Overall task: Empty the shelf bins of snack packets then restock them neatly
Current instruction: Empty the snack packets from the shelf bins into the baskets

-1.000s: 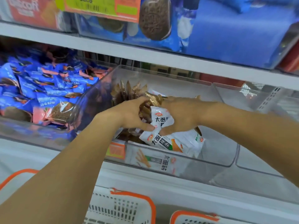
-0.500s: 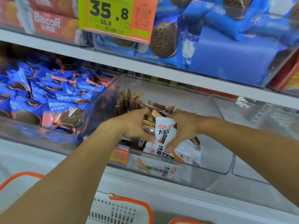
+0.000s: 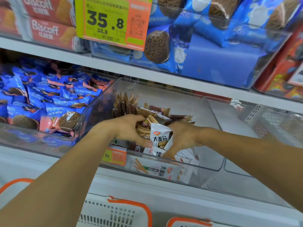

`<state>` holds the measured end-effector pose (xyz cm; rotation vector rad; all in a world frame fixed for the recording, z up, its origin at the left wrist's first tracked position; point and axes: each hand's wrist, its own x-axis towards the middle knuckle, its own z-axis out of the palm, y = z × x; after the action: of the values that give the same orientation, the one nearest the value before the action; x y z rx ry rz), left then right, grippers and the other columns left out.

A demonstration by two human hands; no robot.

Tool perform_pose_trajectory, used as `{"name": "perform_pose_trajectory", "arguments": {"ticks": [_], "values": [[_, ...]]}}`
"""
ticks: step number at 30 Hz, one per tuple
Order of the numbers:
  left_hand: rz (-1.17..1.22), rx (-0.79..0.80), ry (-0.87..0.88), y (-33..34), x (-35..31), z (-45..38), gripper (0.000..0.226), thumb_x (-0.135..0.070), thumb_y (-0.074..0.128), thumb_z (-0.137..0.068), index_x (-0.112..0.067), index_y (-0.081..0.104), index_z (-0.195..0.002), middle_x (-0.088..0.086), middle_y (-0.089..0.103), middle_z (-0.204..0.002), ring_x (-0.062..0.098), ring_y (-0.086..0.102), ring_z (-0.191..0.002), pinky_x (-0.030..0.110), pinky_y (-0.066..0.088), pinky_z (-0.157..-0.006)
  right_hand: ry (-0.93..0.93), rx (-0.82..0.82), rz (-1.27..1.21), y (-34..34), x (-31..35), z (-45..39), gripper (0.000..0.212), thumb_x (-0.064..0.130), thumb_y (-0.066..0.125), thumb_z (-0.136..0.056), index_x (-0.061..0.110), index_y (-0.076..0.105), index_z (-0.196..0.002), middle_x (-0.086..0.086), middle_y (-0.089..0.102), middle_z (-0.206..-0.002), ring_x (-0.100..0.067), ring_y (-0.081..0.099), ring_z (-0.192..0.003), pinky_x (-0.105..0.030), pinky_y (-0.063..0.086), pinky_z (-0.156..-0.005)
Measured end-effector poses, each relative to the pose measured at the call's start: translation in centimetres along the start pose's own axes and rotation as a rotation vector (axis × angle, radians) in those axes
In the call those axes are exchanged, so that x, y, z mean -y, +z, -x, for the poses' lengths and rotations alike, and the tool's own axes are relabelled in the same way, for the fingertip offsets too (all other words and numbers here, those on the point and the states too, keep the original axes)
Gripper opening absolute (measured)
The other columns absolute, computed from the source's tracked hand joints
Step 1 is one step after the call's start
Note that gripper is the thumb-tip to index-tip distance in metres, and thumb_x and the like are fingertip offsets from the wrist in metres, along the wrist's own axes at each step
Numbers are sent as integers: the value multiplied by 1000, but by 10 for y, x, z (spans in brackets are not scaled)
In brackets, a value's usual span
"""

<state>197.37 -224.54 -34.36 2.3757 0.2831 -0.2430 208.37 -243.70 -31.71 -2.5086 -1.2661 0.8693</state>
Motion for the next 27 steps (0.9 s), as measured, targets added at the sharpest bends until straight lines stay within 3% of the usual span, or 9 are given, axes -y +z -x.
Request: {"name": "perform_pose_trajectory", "arguments": {"ticks": [2, 4, 9, 11, 13, 17, 21, 25, 27], "values": [[11, 35, 21, 2, 2, 0, 126, -74, 90, -33, -30, 48, -144, -15, 58, -140, 10, 55, -125, 38, 40, -114, -20, -32, -27, 2, -1, 4, 50, 31, 97, -60, 36, 63, -95, 25, 71, -89, -2, 66, -94, -21, 52, -85], [-6, 3, 42, 6, 2, -2, 125, -72, 91, -33, -29, 49, -143, -16, 56, -142, 10, 52, -129, 39, 39, -114, -26, -56, -32, 2, 0, 6, 43, 31, 97, -59, 35, 65, -87, 21, 73, -86, -6, 69, -91, -27, 56, -85], [91, -76, 124, 6, -3, 1, 87, -55, 94, -51, -33, 61, -129, -20, 63, -131, 7, 53, -127, 42, 37, -115, -5, -86, -152, -1, 2, 6, 46, 26, 99, -55, 25, 73, -94, 13, 77, -90, -9, 73, -88, -30, 59, -85], [131, -136, 182, 1, -4, 5, 62, -37, 93, -66, -32, 65, -121, -20, 68, -120, 3, 59, -117, 38, 40, -113, -8, -119, -228, -4, 7, 11, 48, 19, 98, -57, 24, 73, -98, 12, 78, -90, -7, 74, -85, -28, 60, -81], [158, -214, 248, -5, -8, 11, 52, -30, 92, -69, -34, 67, -115, -20, 71, -112, 1, 63, -110, 38, 44, -110, -35, -186, -256, -9, 12, 15, 45, 16, 98, -58, 22, 73, -95, 11, 78, -88, -7, 74, -82, -28, 60, -78], [254, -345, 368, -11, -19, 31, 47, -21, 92, -70, -27, 69, -111, -9, 75, -109, 12, 70, -106, 47, 53, -99, -100, -332, -176, -20, 26, 38, 35, 20, 98, -59, 18, 75, -85, 8, 78, -80, -7, 74, -72, -27, 61, -68], [196, -434, 425, -12, -47, 66, 43, -22, 91, -70, -25, 69, -107, -12, 75, -103, 4, 69, -100, 40, 55, -94, -168, -498, -64, -15, 37, 75, 31, 27, 94, -62, 21, 75, -86, 10, 76, -77, -4, 72, -65, -27, 60, -61], [93, -567, 445, -8, -85, 102, 39, -28, 92, -66, -35, 66, -95, -20, 73, -93, 3, 70, -90, 41, 56, -88, -273, -730, -50, -6, 42, 113, 42, 32, 91, -62, 28, 75, -100, 18, 75, -86, -2, 70, -76, -30, 59, -72], [129, -610, 478, -2, -109, 119, 40, -30, 92, -63, -40, 66, -92, -19, 74, -94, 4, 71, -90, 39, 58, -87, -306, -847, -43, -7, 40, 141, 50, 31, 91, -62, 33, 74, -110, 32, 66, -83, 5, 66, -84, -19, 55, -78]]}}
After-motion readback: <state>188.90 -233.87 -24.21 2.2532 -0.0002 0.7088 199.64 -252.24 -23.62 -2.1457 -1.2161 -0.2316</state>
